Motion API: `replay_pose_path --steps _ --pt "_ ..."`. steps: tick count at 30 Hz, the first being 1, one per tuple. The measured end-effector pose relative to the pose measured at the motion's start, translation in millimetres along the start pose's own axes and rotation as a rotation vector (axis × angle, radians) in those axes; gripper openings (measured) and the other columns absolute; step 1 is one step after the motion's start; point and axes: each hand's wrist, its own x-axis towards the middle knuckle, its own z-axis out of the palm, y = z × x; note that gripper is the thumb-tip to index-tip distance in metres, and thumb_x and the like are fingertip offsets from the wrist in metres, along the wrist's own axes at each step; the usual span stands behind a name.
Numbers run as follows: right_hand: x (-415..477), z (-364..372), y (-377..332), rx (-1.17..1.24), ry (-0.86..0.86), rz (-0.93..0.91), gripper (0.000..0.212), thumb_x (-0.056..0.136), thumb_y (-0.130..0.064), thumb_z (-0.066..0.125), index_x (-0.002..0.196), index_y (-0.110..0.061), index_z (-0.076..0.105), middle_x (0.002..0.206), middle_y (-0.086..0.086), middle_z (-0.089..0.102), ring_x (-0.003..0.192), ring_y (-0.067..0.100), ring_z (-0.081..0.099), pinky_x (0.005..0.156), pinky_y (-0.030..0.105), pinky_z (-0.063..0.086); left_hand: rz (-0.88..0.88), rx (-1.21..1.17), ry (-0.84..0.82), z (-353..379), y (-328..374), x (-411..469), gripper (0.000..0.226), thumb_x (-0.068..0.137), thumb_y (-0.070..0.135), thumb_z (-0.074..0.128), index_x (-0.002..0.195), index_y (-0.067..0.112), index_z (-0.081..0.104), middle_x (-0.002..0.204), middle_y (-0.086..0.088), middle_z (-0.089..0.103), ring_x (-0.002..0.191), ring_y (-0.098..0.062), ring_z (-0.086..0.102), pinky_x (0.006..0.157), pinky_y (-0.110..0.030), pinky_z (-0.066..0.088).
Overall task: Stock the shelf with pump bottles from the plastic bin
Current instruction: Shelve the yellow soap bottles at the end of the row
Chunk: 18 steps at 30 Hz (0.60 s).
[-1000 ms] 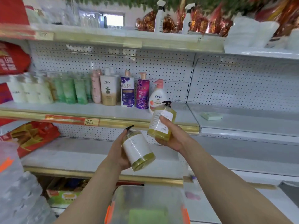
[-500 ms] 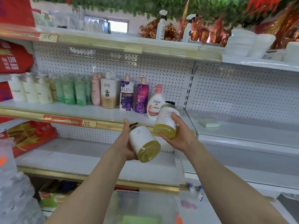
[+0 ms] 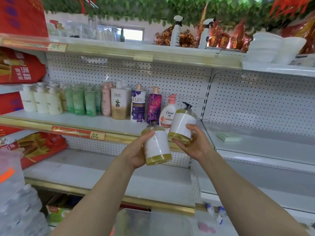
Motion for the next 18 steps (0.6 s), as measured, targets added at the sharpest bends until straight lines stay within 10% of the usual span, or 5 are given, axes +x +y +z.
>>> replay_pose_path --steps 7,18 --pt "-1 -11 4 0.101 -0.082 0.067 0.066 0.081 -0.034 0.072 0.136 -0.003 0.051 0.131 0.021 0.062 0.117 0.037 0.064 0.101 0.049 0.050 0.066 0.056 -0.046 10 -2 -3 0.055 0.078 0.037 0.072 0.126 0.014 0.061 0.121 -0.012 0.070 0.113 -0.028 0.066 0.097 -0.051 0.051" --pt "-20 -25 13 0.013 -0.018 0.079 0.071 0.079 -0.033 0.075 0.138 -0.003 0.050 0.132 0.022 0.061 0.119 0.039 0.062 0.073 0.043 0.061 0.099 -0.044 -0.025 17 -15 0 0.041 0.088 0.051 0.064 0.111 0.018 0.069 0.103 -0.013 0.074 0.095 -0.032 0.070 0.094 -0.056 0.051"
